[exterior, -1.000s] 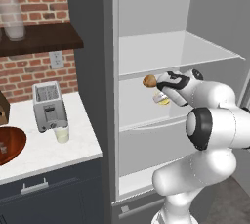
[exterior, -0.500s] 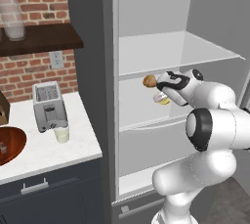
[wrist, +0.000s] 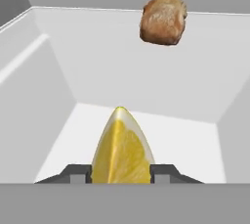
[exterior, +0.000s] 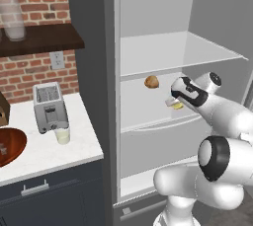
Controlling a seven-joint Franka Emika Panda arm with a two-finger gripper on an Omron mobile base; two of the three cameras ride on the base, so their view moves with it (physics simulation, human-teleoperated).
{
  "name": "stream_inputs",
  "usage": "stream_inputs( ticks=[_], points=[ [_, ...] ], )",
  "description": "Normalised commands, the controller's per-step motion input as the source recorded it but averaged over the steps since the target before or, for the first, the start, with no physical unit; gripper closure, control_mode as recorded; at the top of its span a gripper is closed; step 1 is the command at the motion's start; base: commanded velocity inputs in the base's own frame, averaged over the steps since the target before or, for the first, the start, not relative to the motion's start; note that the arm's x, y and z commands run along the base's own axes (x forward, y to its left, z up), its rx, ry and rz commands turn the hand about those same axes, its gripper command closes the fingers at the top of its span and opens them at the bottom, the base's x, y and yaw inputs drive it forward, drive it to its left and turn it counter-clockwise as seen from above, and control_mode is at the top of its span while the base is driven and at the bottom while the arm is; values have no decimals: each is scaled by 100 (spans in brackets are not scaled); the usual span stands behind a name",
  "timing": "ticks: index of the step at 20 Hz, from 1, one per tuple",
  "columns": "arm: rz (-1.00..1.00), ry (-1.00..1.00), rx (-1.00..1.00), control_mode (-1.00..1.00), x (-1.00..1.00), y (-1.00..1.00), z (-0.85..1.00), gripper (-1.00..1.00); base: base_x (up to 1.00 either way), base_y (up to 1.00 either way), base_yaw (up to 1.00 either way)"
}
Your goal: Grab a lemon wedge from the fridge and one ice cube from the ice bowl, and put them in the glass of lemonade.
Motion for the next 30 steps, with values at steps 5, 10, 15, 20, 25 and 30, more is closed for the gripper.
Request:
stream_inputs(
  ticks=[5, 10, 15, 20, 25, 30],
  points=[
    [0, 15, 0, -100, -69, -10, 80, 100, 0, 0, 0],
    [0, 11, 0, -100, -98, 0, 66, 100, 0, 0, 0],
    [0, 1, 0, -100, -100, 0, 45, 100, 0, 0, 0],
    [0, 0, 0, -100, -100, 20, 53, 100, 0, 0, 0],
    [0, 0, -4, -100, -98, 53, 50, 100, 0, 0, 0],
    [0, 0, -14, -100, -55, 58, 14, 100, 0, 0, 0]
  ],
)
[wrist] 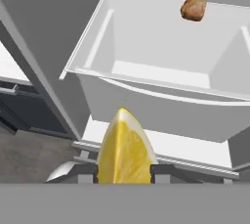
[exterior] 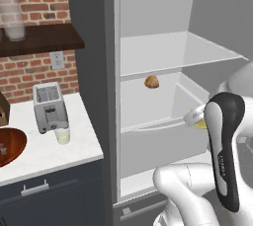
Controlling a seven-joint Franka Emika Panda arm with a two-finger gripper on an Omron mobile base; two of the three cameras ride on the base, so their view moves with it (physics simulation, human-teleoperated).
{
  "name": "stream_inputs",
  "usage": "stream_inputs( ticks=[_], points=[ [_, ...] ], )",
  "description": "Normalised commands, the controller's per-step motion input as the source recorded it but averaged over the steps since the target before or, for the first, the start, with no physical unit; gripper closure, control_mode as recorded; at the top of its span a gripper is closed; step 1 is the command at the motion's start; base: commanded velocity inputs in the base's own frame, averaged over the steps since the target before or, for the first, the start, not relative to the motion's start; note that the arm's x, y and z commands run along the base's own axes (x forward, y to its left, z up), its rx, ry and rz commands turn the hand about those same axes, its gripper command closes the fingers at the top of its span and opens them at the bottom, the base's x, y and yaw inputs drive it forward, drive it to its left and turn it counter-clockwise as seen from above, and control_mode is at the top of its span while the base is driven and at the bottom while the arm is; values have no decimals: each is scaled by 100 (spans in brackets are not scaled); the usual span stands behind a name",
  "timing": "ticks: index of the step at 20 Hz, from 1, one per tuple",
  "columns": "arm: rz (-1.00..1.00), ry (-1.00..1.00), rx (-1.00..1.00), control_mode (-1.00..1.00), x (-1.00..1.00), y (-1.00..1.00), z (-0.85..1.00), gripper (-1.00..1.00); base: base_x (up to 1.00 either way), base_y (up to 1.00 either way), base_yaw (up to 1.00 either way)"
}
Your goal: Grab a lemon wedge from the fridge and one ice cube from the ice bowl, and put them in the glass of lemonade.
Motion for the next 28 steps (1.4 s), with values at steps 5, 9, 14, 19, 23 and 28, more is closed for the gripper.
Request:
stream_inputs(
  ticks=[5, 9, 14, 19, 23, 28],
  points=[
    [-1, 6, -6, -100, -33, 11, 0, 100, 0, 0, 0],
    [0, 3, 0, -100, -19, 0, 0, 100, 0, 0, 0],
    [0, 3, 0, -100, -30, 0, 0, 100, 0, 0, 0],
    [0, -3, 0, -100, -94, 13, 0, 100, 0, 0, 0],
    [0, 0, 0, 100, 0, 0, 0, 100, -83, 36, -1],
    [0, 0, 0, 100, 0, 0, 0, 100, -82, 75, -8]
  ],
)
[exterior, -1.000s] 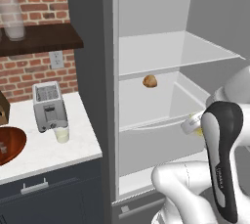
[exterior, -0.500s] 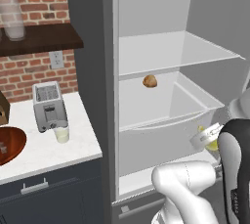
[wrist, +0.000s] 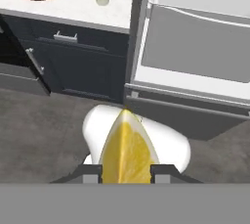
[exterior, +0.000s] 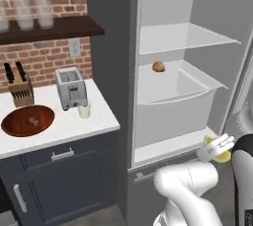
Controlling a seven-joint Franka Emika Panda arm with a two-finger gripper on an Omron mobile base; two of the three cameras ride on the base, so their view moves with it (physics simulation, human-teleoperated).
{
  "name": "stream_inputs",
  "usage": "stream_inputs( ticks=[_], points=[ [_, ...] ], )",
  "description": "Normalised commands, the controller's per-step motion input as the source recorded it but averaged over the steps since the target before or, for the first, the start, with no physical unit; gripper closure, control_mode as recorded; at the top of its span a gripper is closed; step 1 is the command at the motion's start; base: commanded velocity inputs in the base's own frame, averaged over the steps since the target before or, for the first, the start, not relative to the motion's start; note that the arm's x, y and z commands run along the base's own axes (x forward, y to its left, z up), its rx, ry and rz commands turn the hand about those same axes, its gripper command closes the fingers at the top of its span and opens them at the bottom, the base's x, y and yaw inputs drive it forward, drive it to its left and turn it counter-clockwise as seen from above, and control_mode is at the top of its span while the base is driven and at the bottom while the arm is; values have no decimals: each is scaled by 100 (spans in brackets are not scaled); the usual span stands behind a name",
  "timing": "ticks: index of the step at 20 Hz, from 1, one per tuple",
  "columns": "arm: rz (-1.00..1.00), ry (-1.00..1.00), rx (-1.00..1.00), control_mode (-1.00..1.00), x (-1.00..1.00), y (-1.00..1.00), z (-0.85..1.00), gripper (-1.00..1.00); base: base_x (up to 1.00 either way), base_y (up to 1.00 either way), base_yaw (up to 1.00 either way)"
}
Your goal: Grab a lemon wedge from the fridge and one ice cube from the ice bowl, and put them in the glass of lemonade.
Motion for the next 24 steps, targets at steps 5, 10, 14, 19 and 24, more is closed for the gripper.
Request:
stream_inputs(
  ticks=[5, 10, 14, 19, 24],
  points=[
    [0, 0, 0, 100, 0, 0, 0, 100, -46, 99, -15],
    [0, 0, 0, 100, 0, 0, 0, 100, 13, 100, -17],
    [0, 0, 0, 100, 0, 0, 0, 100, 70, 73, 3],
    [0, 0, 0, 100, 0, 0, 0, 100, 71, 23, 7],
    [0, 0, 0, 100, 0, 0, 0, 100, -13, 0, -1]
  ],
)
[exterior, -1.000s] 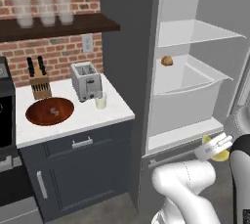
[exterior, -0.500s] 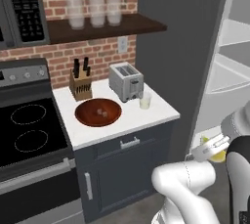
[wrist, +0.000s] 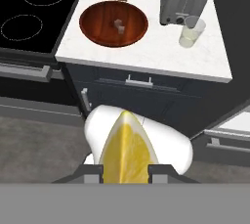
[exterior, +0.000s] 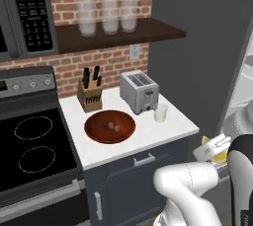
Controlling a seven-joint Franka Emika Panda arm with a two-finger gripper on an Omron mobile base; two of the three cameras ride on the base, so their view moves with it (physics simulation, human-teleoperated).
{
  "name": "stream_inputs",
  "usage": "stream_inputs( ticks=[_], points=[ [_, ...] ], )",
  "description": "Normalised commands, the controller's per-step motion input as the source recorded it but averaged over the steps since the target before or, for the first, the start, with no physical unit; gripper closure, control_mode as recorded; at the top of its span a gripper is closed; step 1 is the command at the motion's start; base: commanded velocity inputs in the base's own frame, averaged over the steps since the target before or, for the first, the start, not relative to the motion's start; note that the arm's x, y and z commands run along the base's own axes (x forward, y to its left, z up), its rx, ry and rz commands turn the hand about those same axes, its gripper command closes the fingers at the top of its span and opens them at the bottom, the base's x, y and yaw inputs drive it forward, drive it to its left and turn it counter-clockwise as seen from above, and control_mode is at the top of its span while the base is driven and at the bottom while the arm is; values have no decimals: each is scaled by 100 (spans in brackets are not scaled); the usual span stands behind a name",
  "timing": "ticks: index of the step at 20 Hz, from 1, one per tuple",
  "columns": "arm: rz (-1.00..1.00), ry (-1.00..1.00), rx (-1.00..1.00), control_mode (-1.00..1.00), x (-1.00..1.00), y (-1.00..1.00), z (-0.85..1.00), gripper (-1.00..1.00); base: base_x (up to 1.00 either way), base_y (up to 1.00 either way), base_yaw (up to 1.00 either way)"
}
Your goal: Grab a lemon wedge from the fridge and one ice cube from the ice bowl, and put them in the glass of lemonade.
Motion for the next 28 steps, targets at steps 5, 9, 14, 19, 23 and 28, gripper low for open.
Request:
stream_inputs(
  ticks=[5, 9, 14, 19, 23, 28],
  points=[
    [0, 0, 0, 100, 0, 0, 0, 100, -33, -3, -2],
    [0, 0, 0, 100, 0, 0, 0, 100, 45, -6, 12],
    [0, 0, 0, 100, 0, 0, 0, 100, 76, -10, 17],
    [0, 0, 0, 100, 0, 0, 0, 100, 50, -37, 15],
    [1, 0, 0, -100, 9, -6, 0, 100, 26, -18, 3],
    [1, 4, 0, -100, 24, -36, 2, 100, 0, 0, 0]
  ],
)
